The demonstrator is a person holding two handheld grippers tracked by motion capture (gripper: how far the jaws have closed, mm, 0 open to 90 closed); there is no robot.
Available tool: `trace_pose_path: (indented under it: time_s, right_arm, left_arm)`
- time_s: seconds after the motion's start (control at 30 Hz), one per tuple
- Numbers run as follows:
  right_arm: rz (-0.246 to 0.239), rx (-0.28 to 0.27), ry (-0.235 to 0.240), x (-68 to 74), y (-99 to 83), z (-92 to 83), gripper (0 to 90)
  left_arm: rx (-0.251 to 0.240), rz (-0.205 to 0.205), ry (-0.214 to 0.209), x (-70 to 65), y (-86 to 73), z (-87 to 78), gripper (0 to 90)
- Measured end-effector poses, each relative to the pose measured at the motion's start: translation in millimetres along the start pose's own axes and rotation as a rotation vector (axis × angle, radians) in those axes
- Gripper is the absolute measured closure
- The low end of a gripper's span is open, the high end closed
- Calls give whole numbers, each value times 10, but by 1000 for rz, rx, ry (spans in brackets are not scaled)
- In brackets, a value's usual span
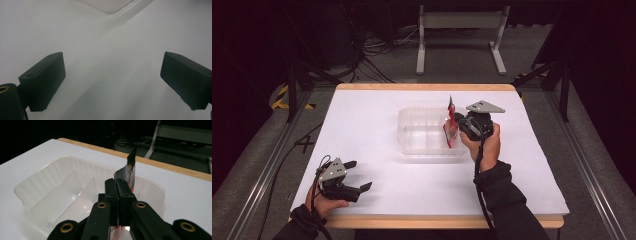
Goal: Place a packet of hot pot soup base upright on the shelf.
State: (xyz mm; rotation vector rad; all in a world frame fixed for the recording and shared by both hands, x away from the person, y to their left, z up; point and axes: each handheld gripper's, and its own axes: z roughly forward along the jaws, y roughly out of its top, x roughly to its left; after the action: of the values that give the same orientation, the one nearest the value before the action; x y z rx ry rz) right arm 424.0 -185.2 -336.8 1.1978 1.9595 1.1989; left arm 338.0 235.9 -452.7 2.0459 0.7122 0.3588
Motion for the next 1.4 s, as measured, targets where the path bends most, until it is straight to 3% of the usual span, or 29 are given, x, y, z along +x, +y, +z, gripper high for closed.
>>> trace_pose_path:
  time_s: [0.27,0.93,1.4]
  right_arm:
    - [21,13,7,-103,-46,-36,883]
    - [-35,33,13,-107,-20,-119,865]
    - [-51,37,23,-142,-5,-170,675]
  left_arm:
    - [3,-3,2,-3,2,6,68]
    - [3,-7,-3,-7,3,10,68]
    - [3,-3,-3,1,2,12,67]
